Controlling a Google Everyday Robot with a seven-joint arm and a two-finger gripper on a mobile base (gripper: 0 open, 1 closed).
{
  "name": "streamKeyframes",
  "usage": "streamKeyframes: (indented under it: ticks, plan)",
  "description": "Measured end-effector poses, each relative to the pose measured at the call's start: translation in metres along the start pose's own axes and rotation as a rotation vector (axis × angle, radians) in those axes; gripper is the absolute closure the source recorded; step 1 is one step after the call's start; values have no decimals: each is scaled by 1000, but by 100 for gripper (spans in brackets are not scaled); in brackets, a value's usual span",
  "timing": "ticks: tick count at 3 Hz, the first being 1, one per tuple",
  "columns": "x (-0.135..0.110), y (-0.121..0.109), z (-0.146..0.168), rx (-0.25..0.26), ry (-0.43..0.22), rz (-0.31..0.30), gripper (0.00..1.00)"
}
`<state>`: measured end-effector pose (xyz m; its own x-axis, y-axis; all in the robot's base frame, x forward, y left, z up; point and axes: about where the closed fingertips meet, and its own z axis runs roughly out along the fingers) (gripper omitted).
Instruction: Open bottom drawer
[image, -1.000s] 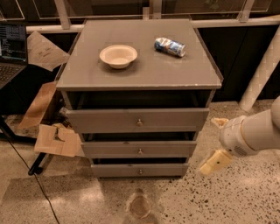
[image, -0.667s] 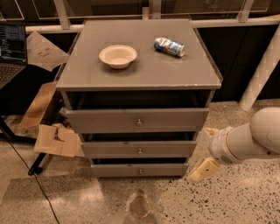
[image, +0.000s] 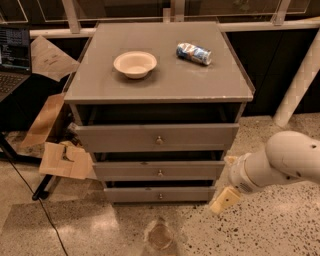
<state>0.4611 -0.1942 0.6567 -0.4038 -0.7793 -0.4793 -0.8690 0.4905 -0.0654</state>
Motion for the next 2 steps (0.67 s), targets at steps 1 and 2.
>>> streamKeyframes:
  ticks: [1, 2]
  plan:
    - [9, 11, 15, 1, -32, 6, 0]
    - [49, 31, 68, -19, -53, 84, 0]
